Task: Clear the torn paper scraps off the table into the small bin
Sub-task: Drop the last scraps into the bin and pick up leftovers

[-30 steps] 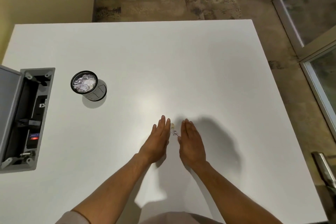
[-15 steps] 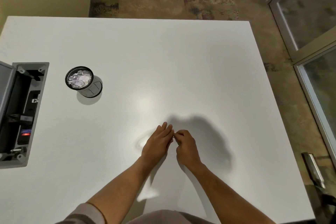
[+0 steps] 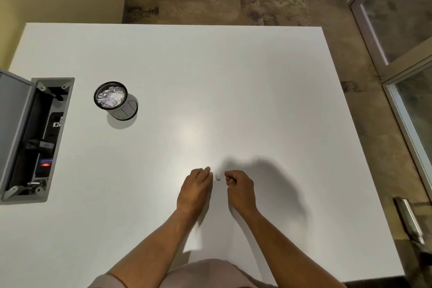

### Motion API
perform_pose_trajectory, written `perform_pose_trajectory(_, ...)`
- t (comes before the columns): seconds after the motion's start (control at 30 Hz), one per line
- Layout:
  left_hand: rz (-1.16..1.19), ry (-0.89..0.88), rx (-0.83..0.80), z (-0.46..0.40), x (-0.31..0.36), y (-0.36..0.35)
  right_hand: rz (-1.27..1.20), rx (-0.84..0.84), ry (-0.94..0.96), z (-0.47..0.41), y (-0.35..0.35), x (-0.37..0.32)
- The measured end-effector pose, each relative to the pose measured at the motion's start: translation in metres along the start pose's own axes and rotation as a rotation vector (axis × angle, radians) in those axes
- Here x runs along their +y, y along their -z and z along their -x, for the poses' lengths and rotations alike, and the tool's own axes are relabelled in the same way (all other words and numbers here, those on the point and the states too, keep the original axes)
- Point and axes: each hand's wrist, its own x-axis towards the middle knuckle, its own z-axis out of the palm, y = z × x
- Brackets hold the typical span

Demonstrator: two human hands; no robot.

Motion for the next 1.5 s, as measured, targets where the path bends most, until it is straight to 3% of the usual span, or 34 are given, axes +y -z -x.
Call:
perform_pose_trajectory(0.07, 0.116, 0.171, -0.048, 0.001, 0.004, 0.001, 0.023, -0.013, 0.002, 0.004, -0.001, -0.002)
perform_pose_trajectory(0.23, 0.003, 0.1, -0.111, 0.0, 0.013, 0.006, 0.163, -0.085, 0.156, 0.009, -0.008, -0.005)
perform_pose_trajectory(0.37, 0.044, 0.285, -0.151, -0.01, 0.011, 0.015, 0.392, -0.155, 0.306, 0.004, -0.014, -0.007)
perform_pose_trajectory(0.47, 0.184, 0.401, -0.146, -0.011, 0.002, 0.021, 0.445, -0.193, 0.309, -0.001, -0.015, -0.013)
perform_pose_trajectory(0.57, 0.441, 0.611, -0.085, -0.009, 0.005, 0.032, 0.491, -0.049, 0.352, 0.002, -0.014, -0.013)
perform_pose_trajectory(0.7, 0.681, 0.83, 0.009, 0.002, 0.004, 0.045, 0.261, 0.021, 0.25, -0.001, -0.02, -0.005)
perform_pose_trajectory(1.0, 1.162, 1.082, 0.215, 0.019, -0.018, 0.061, -0.448, -0.161, -0.264, 0.014, -0.016, -0.024)
perform_pose_trajectory(1.27, 1.3, 0.995, 0.468, -0.006, -0.02, 0.125, -0.711, -0.334, -0.184, 0.001, -0.026, -0.08)
perform_pose_trajectory(1.5, 1.226, 0.974, 0.616, -0.031, -0.079, 0.167, -0.685, -0.374, -0.187, -0.027, -0.053, -0.156)
